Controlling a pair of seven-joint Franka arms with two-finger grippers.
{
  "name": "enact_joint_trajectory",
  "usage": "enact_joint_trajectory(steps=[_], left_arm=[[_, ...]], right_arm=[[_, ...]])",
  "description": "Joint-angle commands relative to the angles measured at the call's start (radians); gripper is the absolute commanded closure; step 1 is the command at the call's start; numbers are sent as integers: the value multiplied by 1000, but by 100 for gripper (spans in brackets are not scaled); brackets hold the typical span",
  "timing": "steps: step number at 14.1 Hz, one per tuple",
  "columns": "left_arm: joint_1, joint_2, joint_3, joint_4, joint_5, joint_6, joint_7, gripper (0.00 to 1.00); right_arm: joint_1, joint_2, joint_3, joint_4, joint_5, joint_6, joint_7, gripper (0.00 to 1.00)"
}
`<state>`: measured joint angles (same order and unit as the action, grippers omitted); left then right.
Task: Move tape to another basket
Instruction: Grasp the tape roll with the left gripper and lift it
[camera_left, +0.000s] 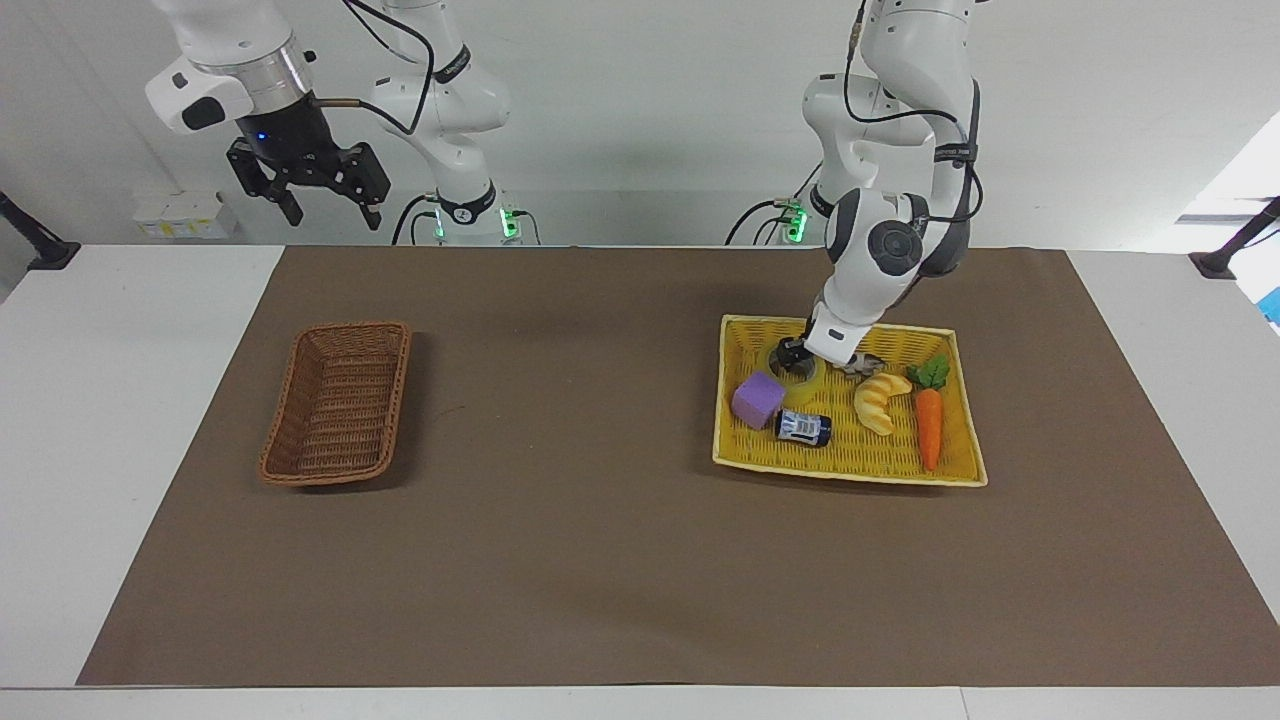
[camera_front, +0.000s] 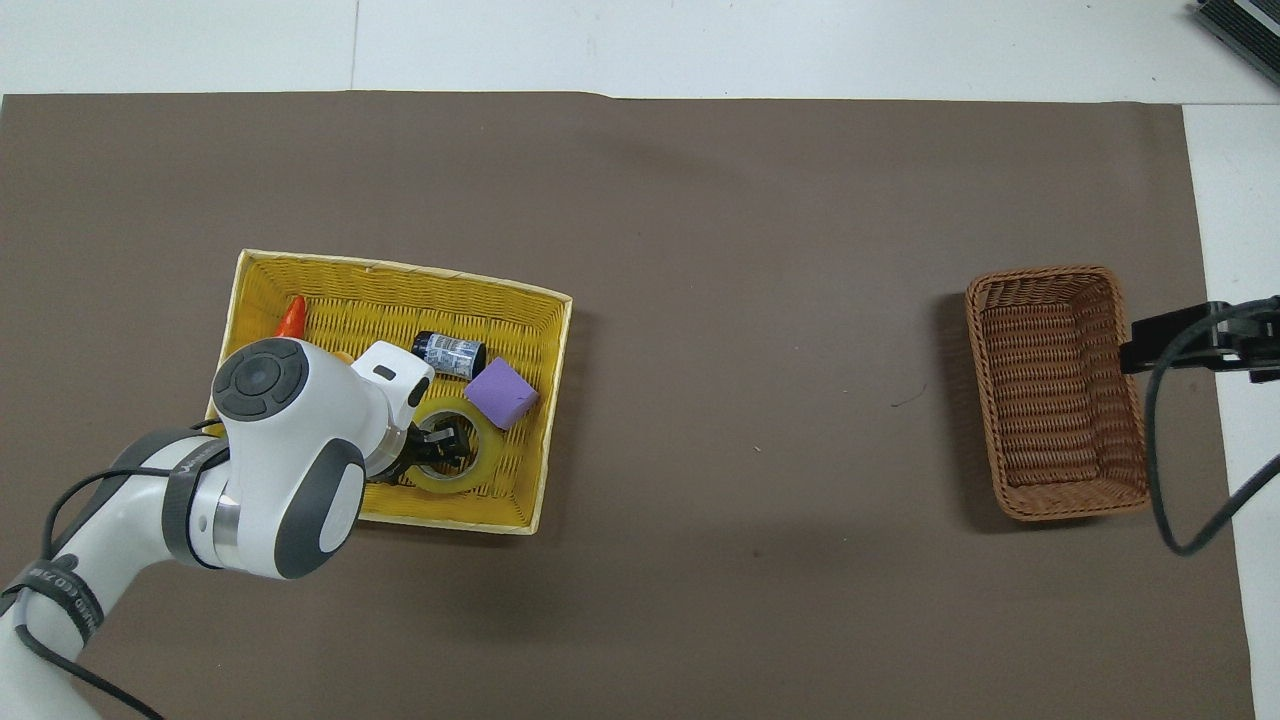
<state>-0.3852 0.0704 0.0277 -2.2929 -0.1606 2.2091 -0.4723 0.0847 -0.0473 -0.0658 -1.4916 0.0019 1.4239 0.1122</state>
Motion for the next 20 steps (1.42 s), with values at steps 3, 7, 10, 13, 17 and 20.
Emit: enact_joint_trajectory(steps=[3,7,10,13,17,20], left_arm=[[-4,-1,15,-7,-14,-9,-16,55],[5,-1,15,0,-16,-29,-22,100],[17,-4,17,62,-16,-118,-11,100],[61,-6,17,177,-14,-270,-2,100],[74,-29,27,327,-16,-403,1,100],[101,-84,23,424,-14,-480,18,100]], right_arm=[[0,-28,6,-29,21,-34,-3,0],[1,-32,9,-24,21,-51,-2,0],[1,-32,14,-19,20,-43,-5,0],[-2,-31,14,-19,20,-37,-5,0],[0,-32,14,-22,20,-36,-5,0],[-11,-34,12,-45,103,21,-12,0]])
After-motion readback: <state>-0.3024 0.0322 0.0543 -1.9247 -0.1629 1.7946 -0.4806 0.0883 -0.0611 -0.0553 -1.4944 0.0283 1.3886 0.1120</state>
